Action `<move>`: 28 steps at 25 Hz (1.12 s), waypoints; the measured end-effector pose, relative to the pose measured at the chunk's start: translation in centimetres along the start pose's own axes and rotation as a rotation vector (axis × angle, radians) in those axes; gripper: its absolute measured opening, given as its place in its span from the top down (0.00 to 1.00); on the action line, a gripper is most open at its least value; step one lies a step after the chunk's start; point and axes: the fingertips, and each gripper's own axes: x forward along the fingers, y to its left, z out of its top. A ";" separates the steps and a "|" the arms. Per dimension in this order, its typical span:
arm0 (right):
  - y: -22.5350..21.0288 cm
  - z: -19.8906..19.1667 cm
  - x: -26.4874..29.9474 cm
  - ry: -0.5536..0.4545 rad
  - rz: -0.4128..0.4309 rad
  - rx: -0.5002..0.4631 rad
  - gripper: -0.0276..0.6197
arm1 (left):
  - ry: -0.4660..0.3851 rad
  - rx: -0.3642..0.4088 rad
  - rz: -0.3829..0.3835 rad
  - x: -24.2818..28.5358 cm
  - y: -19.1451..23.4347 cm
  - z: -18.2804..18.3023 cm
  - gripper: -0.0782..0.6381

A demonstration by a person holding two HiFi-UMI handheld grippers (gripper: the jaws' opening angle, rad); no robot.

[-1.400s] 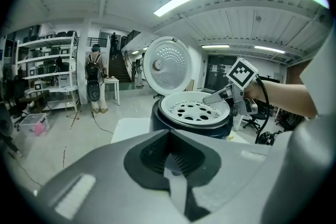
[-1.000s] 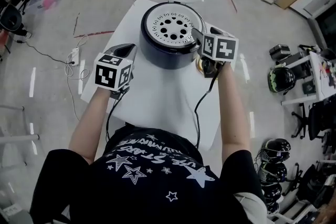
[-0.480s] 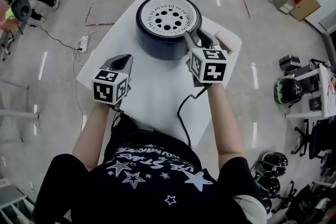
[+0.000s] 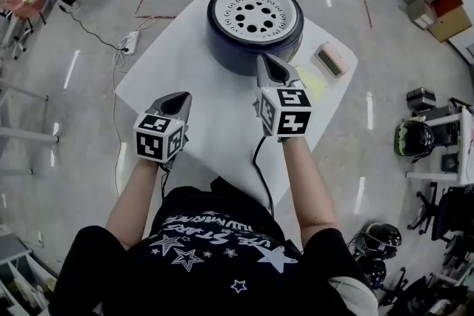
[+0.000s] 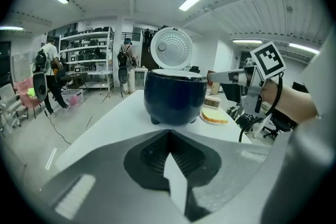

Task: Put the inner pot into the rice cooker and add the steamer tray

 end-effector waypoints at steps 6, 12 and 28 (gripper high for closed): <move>2.7 -3.4 -0.8 0.068 -0.003 -0.030 0.92 | 0.017 -0.041 -0.011 -1.4 -0.4 -3.4 0.89; 7.4 -5.4 -3.6 0.084 0.011 -0.065 0.92 | 0.017 -0.072 -0.011 -5.5 -0.8 -7.6 0.89; 15.9 -11.5 -15.4 0.102 0.013 -0.048 0.92 | -0.035 -0.126 0.013 -19.1 -3.6 -16.3 0.89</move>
